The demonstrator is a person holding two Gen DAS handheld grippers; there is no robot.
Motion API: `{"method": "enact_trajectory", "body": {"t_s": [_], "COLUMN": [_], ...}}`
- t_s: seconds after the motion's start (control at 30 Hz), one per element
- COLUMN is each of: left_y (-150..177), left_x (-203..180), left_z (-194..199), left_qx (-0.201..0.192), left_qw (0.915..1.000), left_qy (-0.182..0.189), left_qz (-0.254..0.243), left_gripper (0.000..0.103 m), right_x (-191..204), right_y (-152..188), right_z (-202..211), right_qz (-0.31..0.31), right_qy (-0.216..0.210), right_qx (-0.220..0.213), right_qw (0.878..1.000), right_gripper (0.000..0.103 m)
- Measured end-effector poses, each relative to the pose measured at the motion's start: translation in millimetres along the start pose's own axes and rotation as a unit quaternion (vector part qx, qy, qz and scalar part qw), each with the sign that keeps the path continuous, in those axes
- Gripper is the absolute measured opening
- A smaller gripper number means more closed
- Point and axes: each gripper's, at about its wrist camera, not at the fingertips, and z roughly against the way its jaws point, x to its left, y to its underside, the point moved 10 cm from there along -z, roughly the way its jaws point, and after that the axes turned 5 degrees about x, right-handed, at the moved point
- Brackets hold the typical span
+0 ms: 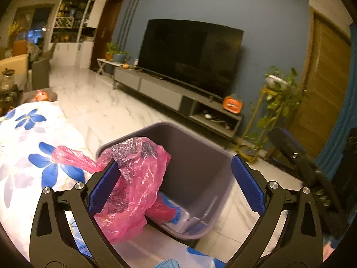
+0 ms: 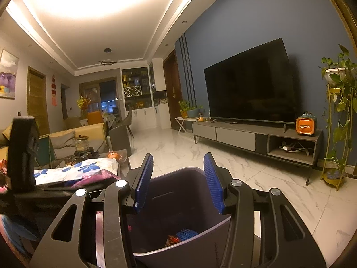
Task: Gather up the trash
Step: 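Open the right tool over the bin while the left tool lowers the pink bag in, then move both open tools back over the trash on the table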
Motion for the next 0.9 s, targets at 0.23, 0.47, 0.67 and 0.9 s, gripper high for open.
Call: {"method": "enact_trajectory", "body": {"t_s": [0.23,0.47,0.67,0.9], "left_y": [30,22,26,44], "left_x": [16,15,35,73], "left_z": [-28,23,93,192], "left_qx": [0.106,0.038,-0.018,-0.087], "left_qw": [0.9935,0.9987,0.9954,0.9676], "left_qy": [-0.043,-0.030,-0.089,-0.223], "left_qz": [0.001,0.017,0.032,0.080], "left_gripper": [0.097,0.097,0.097,0.097], "right_x": [-5,-7,2,36], "right_y": [1,2,9,14], "right_z": [3,5,6,12], "right_qz": [-0.010,-0.009,-0.009,-0.002], "right_qy": [0.004,-0.001,-0.013,-0.047], "right_qx": [-0.001,-0.002,0.009,0.017], "right_qw": [1.000,1.000,1.000,0.999], "right_gripper": [0.050,0.050,0.052,0.057]}}
